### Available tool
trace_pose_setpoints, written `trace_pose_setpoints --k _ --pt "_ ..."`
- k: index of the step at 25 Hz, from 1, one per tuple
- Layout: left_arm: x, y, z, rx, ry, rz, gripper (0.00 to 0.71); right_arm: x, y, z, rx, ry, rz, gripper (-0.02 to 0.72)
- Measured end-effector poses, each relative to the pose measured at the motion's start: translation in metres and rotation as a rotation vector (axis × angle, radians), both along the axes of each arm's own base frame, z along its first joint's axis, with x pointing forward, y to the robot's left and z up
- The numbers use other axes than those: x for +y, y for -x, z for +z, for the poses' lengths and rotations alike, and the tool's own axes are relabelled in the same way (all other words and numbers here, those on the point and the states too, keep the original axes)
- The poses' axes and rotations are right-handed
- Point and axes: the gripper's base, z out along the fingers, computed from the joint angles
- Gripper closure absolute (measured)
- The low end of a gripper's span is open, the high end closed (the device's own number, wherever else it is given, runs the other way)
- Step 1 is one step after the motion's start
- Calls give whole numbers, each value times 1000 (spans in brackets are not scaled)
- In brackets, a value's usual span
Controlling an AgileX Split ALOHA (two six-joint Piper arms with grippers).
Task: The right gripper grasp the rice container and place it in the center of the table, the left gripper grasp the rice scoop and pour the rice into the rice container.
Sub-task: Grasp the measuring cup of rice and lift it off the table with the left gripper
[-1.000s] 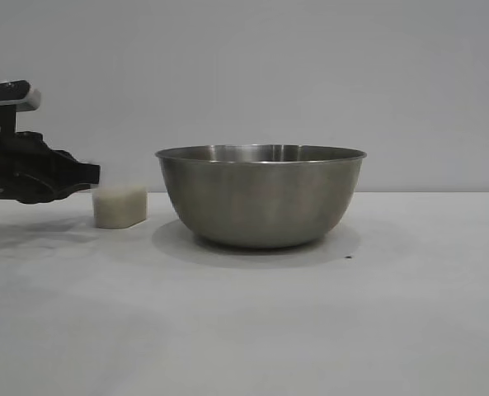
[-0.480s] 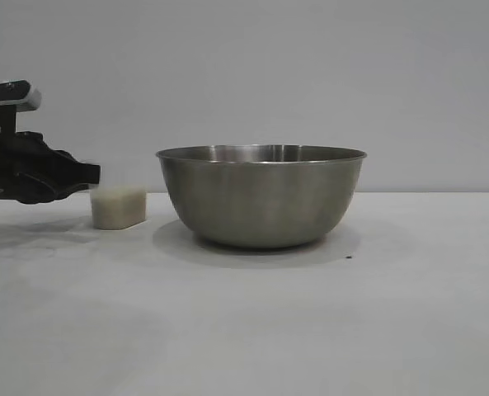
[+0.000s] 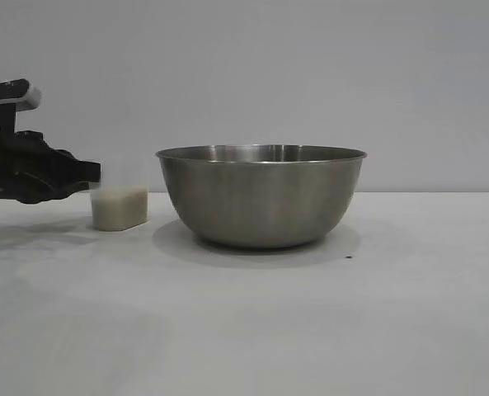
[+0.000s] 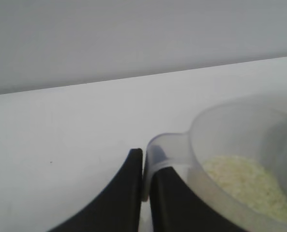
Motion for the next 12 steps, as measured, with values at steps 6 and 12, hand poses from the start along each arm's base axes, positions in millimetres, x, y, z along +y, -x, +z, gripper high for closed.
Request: trace_pose_setpoints --k 6,12 --pt "0 10 11 -1 -2 -1 710 0 0 0 0 0 0 432" --pt "1 15 32 -38 -7 -3 710 0 0 0 0 0 0 432"
